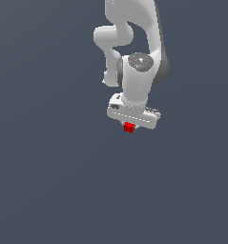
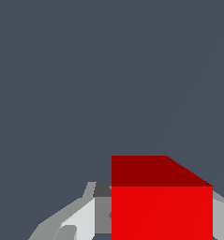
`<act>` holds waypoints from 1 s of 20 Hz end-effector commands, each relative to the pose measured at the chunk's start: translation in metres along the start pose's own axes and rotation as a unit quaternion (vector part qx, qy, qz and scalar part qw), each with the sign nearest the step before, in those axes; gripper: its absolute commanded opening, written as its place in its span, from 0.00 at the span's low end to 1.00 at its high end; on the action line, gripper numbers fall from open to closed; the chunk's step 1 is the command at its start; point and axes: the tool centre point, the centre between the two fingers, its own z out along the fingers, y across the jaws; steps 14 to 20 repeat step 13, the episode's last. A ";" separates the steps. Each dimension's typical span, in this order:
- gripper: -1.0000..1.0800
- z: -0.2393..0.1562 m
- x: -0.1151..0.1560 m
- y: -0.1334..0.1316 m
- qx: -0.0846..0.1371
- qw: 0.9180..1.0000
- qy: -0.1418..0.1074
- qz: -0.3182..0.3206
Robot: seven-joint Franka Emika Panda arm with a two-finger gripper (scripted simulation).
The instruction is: Lift up the red cube by 0.2 meters.
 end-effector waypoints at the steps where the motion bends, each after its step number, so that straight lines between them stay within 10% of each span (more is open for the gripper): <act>1: 0.00 -0.021 0.000 0.000 0.000 1.000 0.000 0.000; 20: 0.00 -0.064 0.001 -0.001 0.000 1.000 0.000 0.000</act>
